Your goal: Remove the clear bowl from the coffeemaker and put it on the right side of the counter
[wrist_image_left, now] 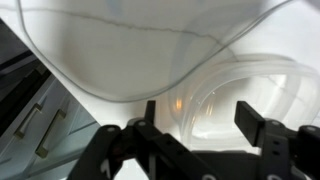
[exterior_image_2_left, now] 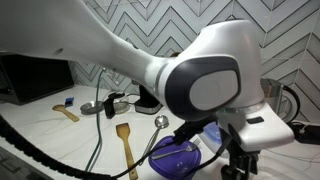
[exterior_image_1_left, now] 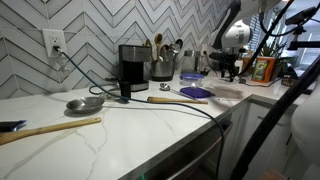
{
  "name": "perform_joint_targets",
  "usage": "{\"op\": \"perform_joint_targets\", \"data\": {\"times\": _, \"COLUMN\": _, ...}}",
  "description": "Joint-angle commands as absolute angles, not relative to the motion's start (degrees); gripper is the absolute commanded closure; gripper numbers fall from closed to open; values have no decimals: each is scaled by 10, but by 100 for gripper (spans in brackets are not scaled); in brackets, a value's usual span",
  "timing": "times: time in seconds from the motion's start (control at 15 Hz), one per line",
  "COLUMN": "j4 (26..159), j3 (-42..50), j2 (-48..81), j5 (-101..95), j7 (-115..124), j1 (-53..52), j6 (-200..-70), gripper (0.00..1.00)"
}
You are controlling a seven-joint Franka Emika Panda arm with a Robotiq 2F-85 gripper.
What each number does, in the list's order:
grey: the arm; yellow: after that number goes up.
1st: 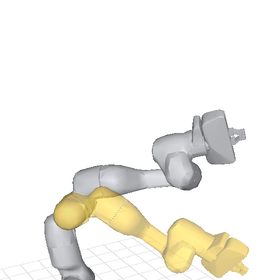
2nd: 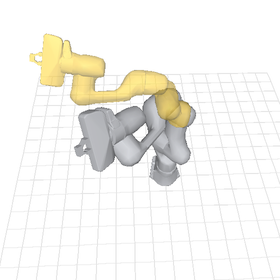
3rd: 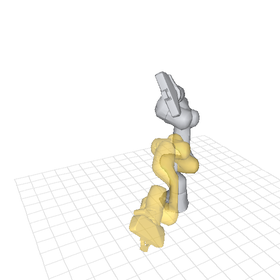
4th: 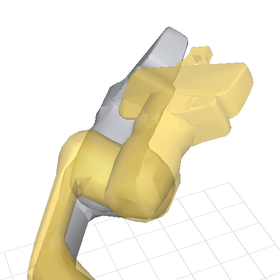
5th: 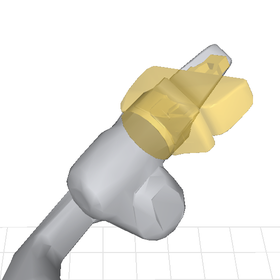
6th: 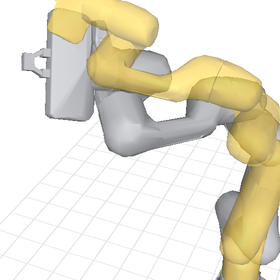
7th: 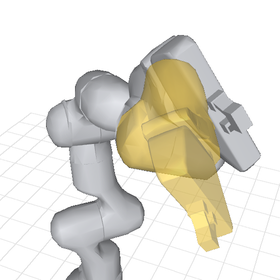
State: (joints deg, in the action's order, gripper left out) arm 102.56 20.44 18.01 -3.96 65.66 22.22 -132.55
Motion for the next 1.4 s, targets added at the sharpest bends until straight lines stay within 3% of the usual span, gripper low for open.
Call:
{"op": "perform_joint_targets", "data": {"times": 0.0, "j4": 1076, "j3": 200, "j2": 104, "j5": -40, "j7": 558, "j1": 200, "j6": -1282, "gripper": 0}}
{"op": "perform_joint_targets", "data": {"times": 0.53, "j4": 1155, "j3": 162, "j2": -20, "j5": -58, "j7": 388, "j1": 150, "j6": -1221, "gripper": 0}}
{"op": "perform_joint_targets", "data": {"times": 1.33, "j4": 1204, "j3": 127, "j2": -185, "j5": -69, "j7": 59, "j1": 137, "j6": -1032, "gripper": 0}}
